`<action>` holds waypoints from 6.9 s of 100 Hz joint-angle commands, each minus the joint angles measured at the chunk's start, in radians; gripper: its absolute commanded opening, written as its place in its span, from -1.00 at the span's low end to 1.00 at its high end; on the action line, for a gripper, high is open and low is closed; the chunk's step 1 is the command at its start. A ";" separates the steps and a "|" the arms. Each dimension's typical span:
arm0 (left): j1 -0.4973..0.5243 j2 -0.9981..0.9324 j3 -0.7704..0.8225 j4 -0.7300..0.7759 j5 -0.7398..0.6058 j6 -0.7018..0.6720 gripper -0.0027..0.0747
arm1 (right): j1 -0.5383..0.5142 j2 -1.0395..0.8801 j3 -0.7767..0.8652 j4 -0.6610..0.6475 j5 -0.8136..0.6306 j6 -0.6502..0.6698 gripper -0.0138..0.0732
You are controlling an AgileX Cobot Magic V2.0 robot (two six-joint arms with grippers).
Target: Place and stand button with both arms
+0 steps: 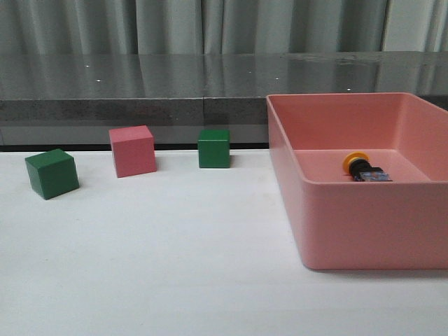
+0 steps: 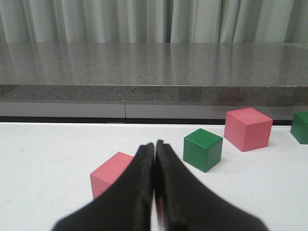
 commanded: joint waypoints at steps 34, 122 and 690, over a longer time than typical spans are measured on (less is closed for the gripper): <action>0.003 -0.030 0.046 -0.008 -0.073 -0.008 -0.98 | 0.001 0.007 -0.015 -0.012 -0.083 -0.001 -0.82; 0.003 -0.030 0.046 -0.008 -0.073 -0.008 -0.98 | 0.005 0.505 -0.690 0.026 0.367 0.084 -0.82; 0.003 0.319 -0.431 -0.184 0.278 0.101 -0.98 | -0.156 0.565 -0.664 0.365 0.600 -0.457 -0.84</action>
